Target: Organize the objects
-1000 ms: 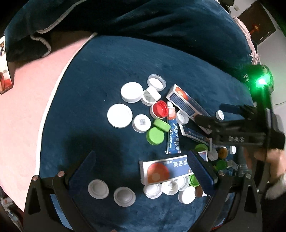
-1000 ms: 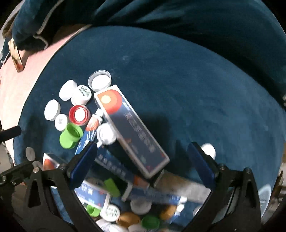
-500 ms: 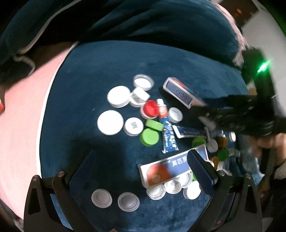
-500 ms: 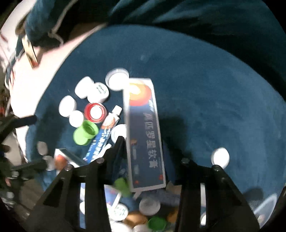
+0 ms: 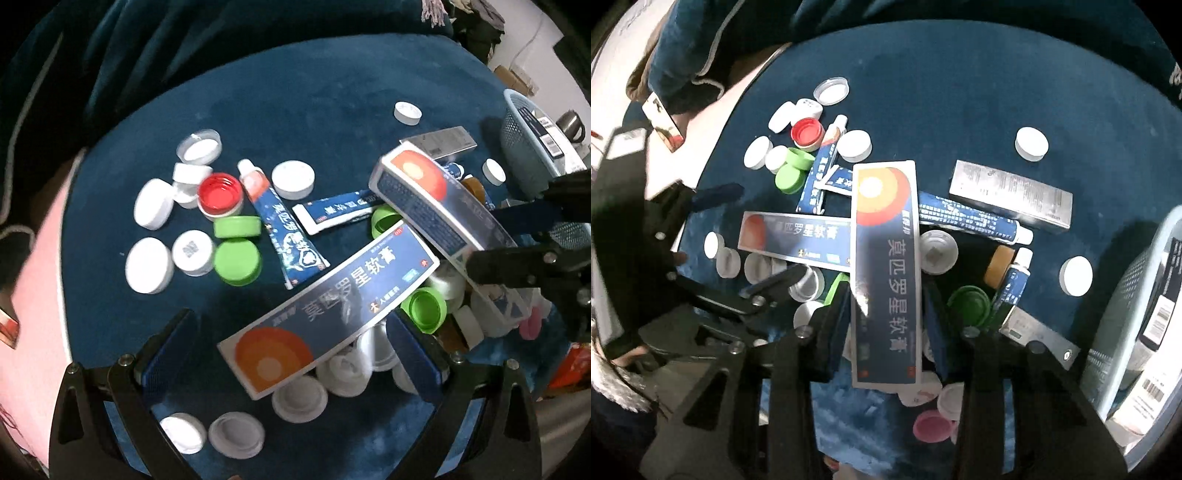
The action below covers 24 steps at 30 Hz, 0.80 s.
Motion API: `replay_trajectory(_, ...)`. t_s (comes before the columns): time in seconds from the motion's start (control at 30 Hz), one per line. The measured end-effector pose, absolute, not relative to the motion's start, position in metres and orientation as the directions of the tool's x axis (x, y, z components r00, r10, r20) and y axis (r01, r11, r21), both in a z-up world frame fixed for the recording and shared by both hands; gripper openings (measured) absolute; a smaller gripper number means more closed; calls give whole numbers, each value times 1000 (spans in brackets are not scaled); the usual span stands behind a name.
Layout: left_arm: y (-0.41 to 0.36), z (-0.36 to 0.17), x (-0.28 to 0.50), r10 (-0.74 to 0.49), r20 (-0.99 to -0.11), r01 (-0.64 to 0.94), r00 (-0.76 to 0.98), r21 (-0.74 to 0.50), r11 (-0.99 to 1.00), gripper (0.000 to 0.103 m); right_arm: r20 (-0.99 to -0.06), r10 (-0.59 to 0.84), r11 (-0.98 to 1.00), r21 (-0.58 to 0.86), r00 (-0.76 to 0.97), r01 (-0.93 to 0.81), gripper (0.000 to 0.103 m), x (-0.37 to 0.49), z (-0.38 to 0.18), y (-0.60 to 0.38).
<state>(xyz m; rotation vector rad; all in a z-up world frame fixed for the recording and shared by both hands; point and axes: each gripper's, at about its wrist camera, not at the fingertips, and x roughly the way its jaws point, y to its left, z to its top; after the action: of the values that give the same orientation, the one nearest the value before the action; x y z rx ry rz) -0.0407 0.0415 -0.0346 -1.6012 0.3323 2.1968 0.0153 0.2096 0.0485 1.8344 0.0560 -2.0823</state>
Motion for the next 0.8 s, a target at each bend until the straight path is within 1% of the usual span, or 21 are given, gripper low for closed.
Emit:
replay_trajectory(0.1,42,-39,-42,195,-948,-450,-252,-64,-891,102,-963,-241,-945,206,-116,253,41,8,49,210)
replay_trajectory(0.23,43,-45,-46,215,-947,-462,-239,-84,-883,99,-966,-242,-951,216,-94,223,42,-1,38,205)
replay_trajectory(0.3,44,-46,-48,245,-942,-470,-232,-112,-876,83,-969,-233,-952,210,-81,224,42,-2,32,201)
replay_trajectory(0.37,45,-44,-49,269,-936,-470,-226,-137,-872,64,-971,-222,-951,194,-92,241,40,-1,32,197)
replay_trajectory(0.4,45,-42,-49,276,-933,-468,-232,-142,-872,59,-972,-211,-949,178,-104,261,39,0,34,195)
replay_trajectory(0.43,44,-41,-49,277,-931,-463,-236,-143,-875,50,-972,-205,-948,167,-117,271,38,1,36,195)
replay_trajectory(0.47,42,-40,-50,279,-930,-452,-240,-147,-880,47,-971,-203,-947,162,-127,276,38,2,39,195)
replay_trajectory(0.53,31,-38,-54,315,-919,-407,-235,-201,-891,46,-969,-206,-949,164,-137,269,38,3,42,199)
replay_trajectory(0.6,20,-36,-57,378,-901,-355,-214,-289,-889,46,-970,-205,-951,165,-133,260,38,3,41,201)
replay_trajectory(0.63,16,-37,-59,391,-896,-342,-209,-308,-888,46,-969,-214,-951,177,-124,253,39,3,39,202)
replay_trajectory(0.8,12,-44,-62,399,-895,-312,-198,-328,-891,46,-972,-217,-959,195,-91,206,40,-3,28,196)
